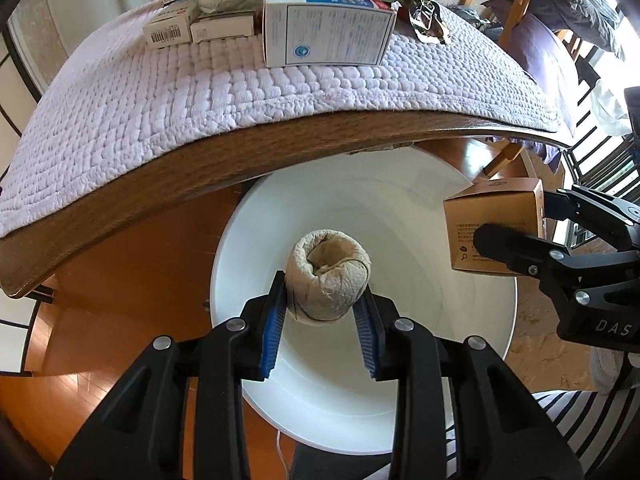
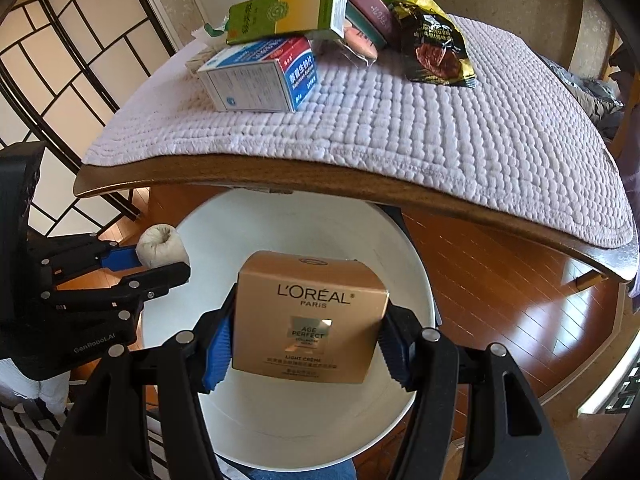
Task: Collect trash
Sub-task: 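Carry the beige bundle and L'Oreal box with both tools over the white bin, then open both tools to drop the bundle and box into the bin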
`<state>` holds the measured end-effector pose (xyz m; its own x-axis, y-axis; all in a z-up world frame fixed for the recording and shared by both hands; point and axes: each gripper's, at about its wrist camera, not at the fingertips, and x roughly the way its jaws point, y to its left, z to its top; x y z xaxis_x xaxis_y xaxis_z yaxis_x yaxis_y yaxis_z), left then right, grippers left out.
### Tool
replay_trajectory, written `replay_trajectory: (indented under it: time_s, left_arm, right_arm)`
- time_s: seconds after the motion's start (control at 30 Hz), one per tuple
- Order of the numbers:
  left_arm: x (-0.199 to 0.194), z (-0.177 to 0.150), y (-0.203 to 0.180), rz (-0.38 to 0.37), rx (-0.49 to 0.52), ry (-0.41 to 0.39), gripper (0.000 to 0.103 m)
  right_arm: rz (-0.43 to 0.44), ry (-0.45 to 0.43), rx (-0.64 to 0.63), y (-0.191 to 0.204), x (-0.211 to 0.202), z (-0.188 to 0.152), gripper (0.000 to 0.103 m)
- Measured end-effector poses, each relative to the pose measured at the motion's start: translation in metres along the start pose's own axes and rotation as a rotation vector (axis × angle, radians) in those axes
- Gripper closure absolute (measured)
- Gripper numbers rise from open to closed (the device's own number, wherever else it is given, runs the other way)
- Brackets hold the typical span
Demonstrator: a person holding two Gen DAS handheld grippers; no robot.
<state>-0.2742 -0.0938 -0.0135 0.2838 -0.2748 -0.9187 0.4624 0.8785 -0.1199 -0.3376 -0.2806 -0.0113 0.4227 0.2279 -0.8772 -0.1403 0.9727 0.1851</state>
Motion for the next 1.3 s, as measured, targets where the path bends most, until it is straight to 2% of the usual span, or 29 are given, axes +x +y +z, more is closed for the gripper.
replay_trajectory:
  time_s: [0.67, 1.3]
  left_arm:
    - [0.028, -0.007, -0.008, 0.029, 0.007, 0.029, 0.068]
    - [0.058, -0.001, -0.014, 0.037, 0.026, 0.057, 0.068]
  right_arm:
    - [-0.008, 0.034, -0.002, 0.0, 0.029, -0.02, 0.042]
    - [-0.016, 0.061, 0.004, -0.008, 0.048, -0.017, 0.042]
